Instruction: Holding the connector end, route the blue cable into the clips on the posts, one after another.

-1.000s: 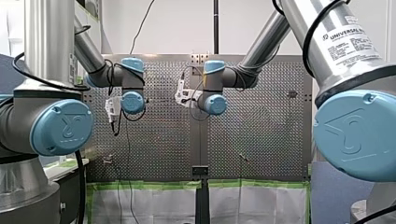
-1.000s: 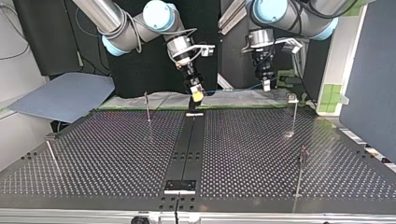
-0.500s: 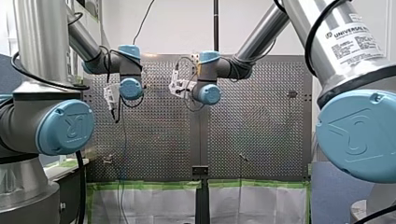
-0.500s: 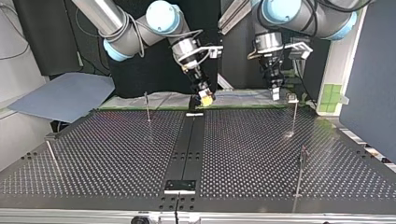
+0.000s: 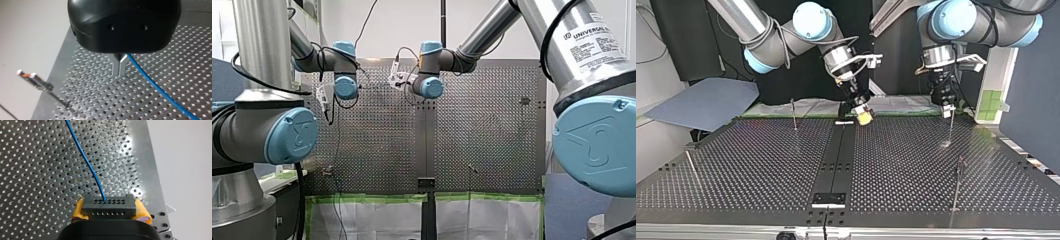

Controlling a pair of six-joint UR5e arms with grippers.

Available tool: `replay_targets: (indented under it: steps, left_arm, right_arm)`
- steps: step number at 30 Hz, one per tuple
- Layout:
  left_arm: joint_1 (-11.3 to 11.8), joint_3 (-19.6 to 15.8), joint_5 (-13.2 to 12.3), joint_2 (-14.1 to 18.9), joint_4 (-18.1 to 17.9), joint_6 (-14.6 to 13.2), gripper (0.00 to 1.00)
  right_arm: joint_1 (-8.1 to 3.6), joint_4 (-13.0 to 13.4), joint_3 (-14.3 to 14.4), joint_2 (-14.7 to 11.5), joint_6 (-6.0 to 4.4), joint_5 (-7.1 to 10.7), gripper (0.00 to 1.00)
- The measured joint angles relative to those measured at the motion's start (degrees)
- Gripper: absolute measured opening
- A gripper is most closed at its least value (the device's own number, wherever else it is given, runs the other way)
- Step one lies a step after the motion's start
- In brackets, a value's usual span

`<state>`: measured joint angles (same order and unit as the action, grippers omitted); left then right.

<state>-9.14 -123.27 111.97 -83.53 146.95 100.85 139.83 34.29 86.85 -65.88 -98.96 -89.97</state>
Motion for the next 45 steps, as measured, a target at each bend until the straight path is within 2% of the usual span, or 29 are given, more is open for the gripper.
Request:
replay_targets:
  steps: [6,21,31,45]
  left_arm:
    - [0.59,2.08,-0.84,0.65,1.66,2.57,0.00]
    - [2.60,7.59,-2.96,2.10,4.61,8.73,0.00]
    - [4.34,9.61,-4.32,2.21,5.75,9.04,0.00]
    - [6.60,10.51,-6.54,2.86,6.35,9.38,0.00]
  right_arm:
    - [0.04,-1.00,-2.21,0.04,-0.43,0.19,0.00]
    - [0.08,-1.42,-4.11,0.96,-2.16,0.75,0.00]
    - [0.66,-3.40,-7.94,3.38,-2.31,1.40,0.00]
    - [1.11,-6.20,-14.45,3.83,-2.58,1.62,0.00]
